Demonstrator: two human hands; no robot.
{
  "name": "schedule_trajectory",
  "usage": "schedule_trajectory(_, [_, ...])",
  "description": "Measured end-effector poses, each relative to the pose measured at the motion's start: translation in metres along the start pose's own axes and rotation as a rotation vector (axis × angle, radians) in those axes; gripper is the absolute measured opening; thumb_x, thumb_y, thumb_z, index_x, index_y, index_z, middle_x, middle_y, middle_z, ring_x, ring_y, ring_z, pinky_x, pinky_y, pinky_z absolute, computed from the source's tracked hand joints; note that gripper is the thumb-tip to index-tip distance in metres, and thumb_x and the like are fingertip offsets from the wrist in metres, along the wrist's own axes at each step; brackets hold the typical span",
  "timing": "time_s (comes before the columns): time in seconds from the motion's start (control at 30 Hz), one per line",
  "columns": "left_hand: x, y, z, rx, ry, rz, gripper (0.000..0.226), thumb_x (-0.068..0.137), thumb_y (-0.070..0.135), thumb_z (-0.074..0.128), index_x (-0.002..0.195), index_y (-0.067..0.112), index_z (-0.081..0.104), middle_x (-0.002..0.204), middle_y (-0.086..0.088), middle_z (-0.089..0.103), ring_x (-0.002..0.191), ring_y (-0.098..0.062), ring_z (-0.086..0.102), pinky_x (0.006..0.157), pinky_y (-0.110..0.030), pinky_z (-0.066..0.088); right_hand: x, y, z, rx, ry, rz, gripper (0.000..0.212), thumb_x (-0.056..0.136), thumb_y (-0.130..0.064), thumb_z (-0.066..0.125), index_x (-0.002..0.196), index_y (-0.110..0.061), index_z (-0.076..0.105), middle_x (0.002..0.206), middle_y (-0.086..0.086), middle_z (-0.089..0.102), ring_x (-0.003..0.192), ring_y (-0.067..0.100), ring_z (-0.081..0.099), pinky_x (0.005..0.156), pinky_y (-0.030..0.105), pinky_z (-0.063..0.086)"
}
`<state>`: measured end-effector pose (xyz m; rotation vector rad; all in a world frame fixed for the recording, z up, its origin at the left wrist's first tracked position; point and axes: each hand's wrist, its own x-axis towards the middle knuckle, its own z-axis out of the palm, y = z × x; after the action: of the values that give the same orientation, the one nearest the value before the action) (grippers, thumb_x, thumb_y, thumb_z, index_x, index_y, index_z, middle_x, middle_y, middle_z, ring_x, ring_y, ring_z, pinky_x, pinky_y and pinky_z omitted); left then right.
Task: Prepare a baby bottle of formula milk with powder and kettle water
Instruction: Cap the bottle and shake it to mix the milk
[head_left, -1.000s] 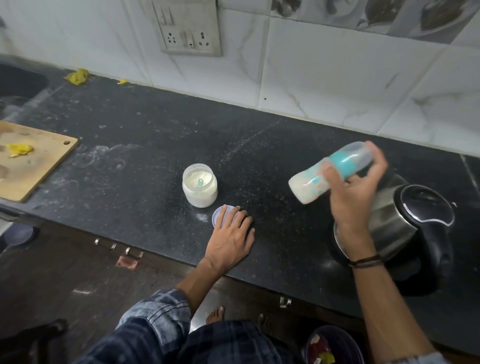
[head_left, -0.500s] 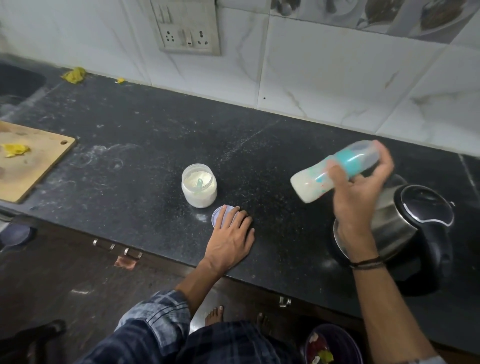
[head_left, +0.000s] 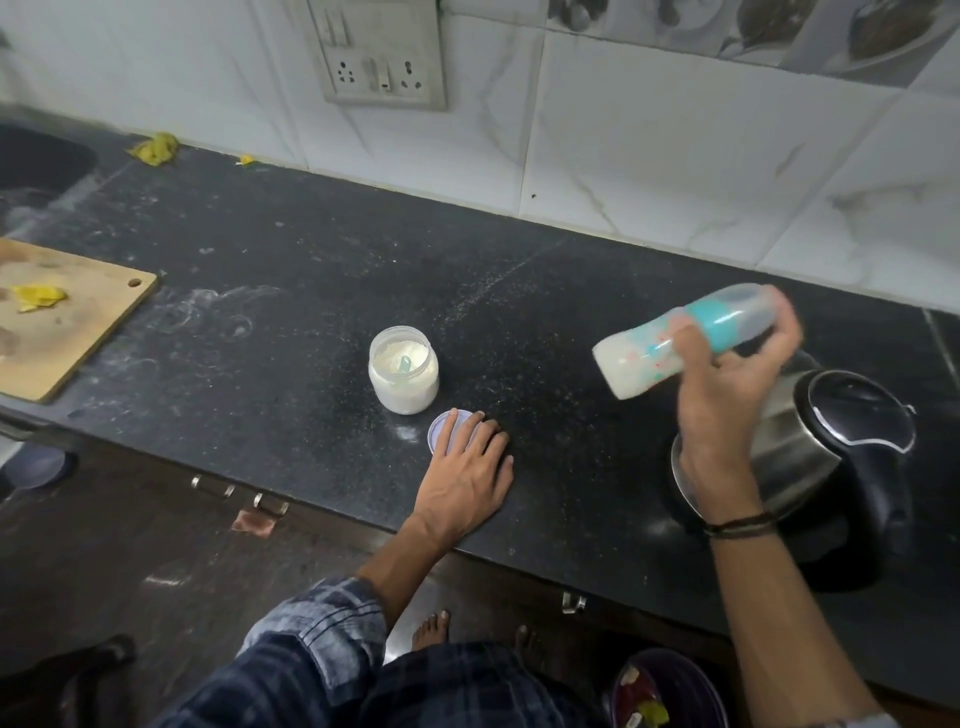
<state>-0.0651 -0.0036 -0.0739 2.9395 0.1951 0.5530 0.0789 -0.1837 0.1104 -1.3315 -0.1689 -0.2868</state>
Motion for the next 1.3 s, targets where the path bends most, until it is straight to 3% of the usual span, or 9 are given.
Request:
schedule_trajectory(0.33, [0.000, 0.000, -0.001, 0.013, -0.007, -0.011, 0.039, 0.106, 0.041, 0.046, 0.123, 0.016, 0.071, 0.132, -0.004, 0.065, 0.134, -0.029, 0.055, 0.123, -0.052, 0.027, 0.009, -0.003, 0.003, 0.077, 0.029, -0.063, 0.075, 0.091, -0.018, 0.080, 0.144, -0.016, 0.028, 0.137, 0.011, 0.051, 0.107, 0.014, 0.069, 0.090, 0.037, 0.060])
schedule_trajectory(0.43, [-0.002, 0.000, -0.002, 0.009, -0.007, 0.001, 0.038, 0.106, 0.040, 0.046, 0.123, 0.016, 0.071, 0.132, -0.004, 0.065, 0.135, -0.028, 0.054, 0.123, -0.052, 0.028, 0.003, 0.000, 0.001, -0.070, -0.185, 0.009, 0.070, 0.090, -0.013, 0.078, 0.142, -0.023, 0.033, 0.133, 0.008, 0.055, 0.100, 0.012, 0.071, 0.085, 0.030, 0.059])
schedule_trajectory(0.57, [0.000, 0.000, -0.001, 0.003, 0.001, -0.017, 0.038, 0.106, 0.041, 0.047, 0.122, 0.016, 0.071, 0.132, -0.004, 0.065, 0.135, -0.029, 0.054, 0.123, -0.051, 0.027, 0.010, -0.001, 0.002, 0.085, 0.026, -0.029, 0.076, 0.089, -0.018, 0.080, 0.145, -0.017, 0.031, 0.137, 0.014, 0.052, 0.104, 0.011, 0.071, 0.087, 0.030, 0.058])
schedule_trajectory(0.67, [-0.001, -0.001, 0.000, 0.003, 0.005, -0.004, 0.037, 0.106, 0.040, 0.047, 0.122, 0.017, 0.071, 0.132, -0.004, 0.065, 0.135, -0.028, 0.054, 0.123, -0.052, 0.028, 0.003, 0.002, 0.005, -0.079, -0.151, 0.072, 0.076, 0.087, -0.018, 0.080, 0.145, -0.036, 0.034, 0.124, 0.002, 0.069, 0.099, 0.015, 0.075, 0.082, 0.026, 0.059])
schedule_trajectory(0.83, [-0.001, -0.001, 0.002, -0.001, 0.020, -0.012, 0.039, 0.106, 0.040, 0.047, 0.123, 0.016, 0.071, 0.131, -0.004, 0.066, 0.135, -0.028, 0.054, 0.124, -0.053, 0.029, 0.009, 0.000, 0.002, 0.073, 0.051, 0.093, 0.079, 0.086, -0.024, 0.081, 0.148, -0.040, 0.035, 0.135, 0.001, 0.059, 0.105, 0.013, 0.073, 0.089, 0.047, 0.063])
schedule_trajectory(0.93, [-0.002, -0.001, 0.002, -0.009, 0.024, 0.002, 0.039, 0.106, 0.040, 0.047, 0.123, 0.016, 0.071, 0.132, -0.004, 0.066, 0.135, -0.028, 0.054, 0.125, -0.052, 0.027, -0.001, 0.005, -0.001, -0.112, -0.166, 0.080, 0.068, 0.088, -0.018, 0.078, 0.142, -0.037, 0.041, 0.129, 0.001, 0.058, 0.098, 0.011, 0.072, 0.083, 0.033, 0.062])
schedule_trajectory(1.1, [-0.001, -0.001, 0.002, -0.001, 0.021, -0.005, 0.038, 0.106, 0.040, 0.047, 0.123, 0.015, 0.071, 0.131, -0.004, 0.066, 0.135, -0.029, 0.054, 0.124, -0.053, 0.028, 0.001, 0.002, -0.002, 0.061, 0.068, 0.117, 0.075, 0.087, -0.027, 0.081, 0.146, -0.033, 0.035, 0.135, 0.006, 0.057, 0.107, 0.016, 0.073, 0.084, 0.053, 0.064])
schedule_trajectory(1.2, [-0.002, -0.002, 0.001, -0.003, 0.021, 0.004, 0.038, 0.106, 0.039, 0.047, 0.123, 0.016, 0.071, 0.130, -0.004, 0.066, 0.135, -0.028, 0.054, 0.124, -0.053, 0.029, -0.007, 0.010, -0.008, -0.126, -0.227, 0.093, 0.072, 0.089, -0.018, 0.079, 0.146, -0.032, 0.039, 0.133, 0.008, 0.055, 0.101, 0.014, 0.072, 0.083, 0.036, 0.063])
schedule_trajectory(1.3, [0.000, 0.001, 0.001, -0.002, 0.027, -0.004, 0.038, 0.105, 0.040, 0.047, 0.122, 0.016, 0.071, 0.129, -0.003, 0.066, 0.133, -0.028, 0.054, 0.124, -0.054, 0.031, 0.000, 0.010, -0.012, 0.023, -0.051, 0.137, 0.075, 0.085, -0.026, 0.081, 0.146, -0.036, 0.038, 0.133, 0.006, 0.057, 0.102, 0.012, 0.072, 0.083, 0.039, 0.062])
